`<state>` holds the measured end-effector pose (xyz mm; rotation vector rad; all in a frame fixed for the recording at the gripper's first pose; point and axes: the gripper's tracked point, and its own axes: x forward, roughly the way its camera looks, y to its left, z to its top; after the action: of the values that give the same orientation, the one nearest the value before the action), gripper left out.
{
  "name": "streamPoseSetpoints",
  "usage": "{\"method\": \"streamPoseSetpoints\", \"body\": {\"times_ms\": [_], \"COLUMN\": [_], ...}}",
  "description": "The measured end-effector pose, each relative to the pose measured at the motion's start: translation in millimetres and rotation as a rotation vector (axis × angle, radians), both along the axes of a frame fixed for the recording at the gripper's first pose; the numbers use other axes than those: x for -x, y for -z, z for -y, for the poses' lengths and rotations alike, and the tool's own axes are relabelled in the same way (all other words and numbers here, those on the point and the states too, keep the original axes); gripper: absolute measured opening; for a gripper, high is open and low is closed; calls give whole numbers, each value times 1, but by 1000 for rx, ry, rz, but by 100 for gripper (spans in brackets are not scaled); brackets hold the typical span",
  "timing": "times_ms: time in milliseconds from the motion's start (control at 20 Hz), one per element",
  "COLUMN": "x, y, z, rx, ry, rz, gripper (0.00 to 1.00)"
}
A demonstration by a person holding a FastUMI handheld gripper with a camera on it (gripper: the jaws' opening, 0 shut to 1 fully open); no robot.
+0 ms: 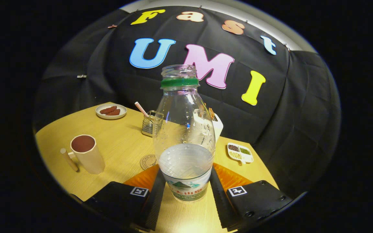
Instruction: Take the bottle from table, then pour the juice into the cup, finally place the bottle on the coaster
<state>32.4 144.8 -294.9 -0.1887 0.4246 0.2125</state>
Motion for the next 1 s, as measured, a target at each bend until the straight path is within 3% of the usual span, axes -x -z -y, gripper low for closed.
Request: {"method": "streamPoseSetpoints", "body": {"times_ms": [150,600,1000], "x": [-3,0,5], "y": [-15,0,35], "z": [-18,-69,-85], "rx": [173,556,810], "ry": [-73,-282,-453], "rz": [52,89,82], "gripper": [74,74,73]}}
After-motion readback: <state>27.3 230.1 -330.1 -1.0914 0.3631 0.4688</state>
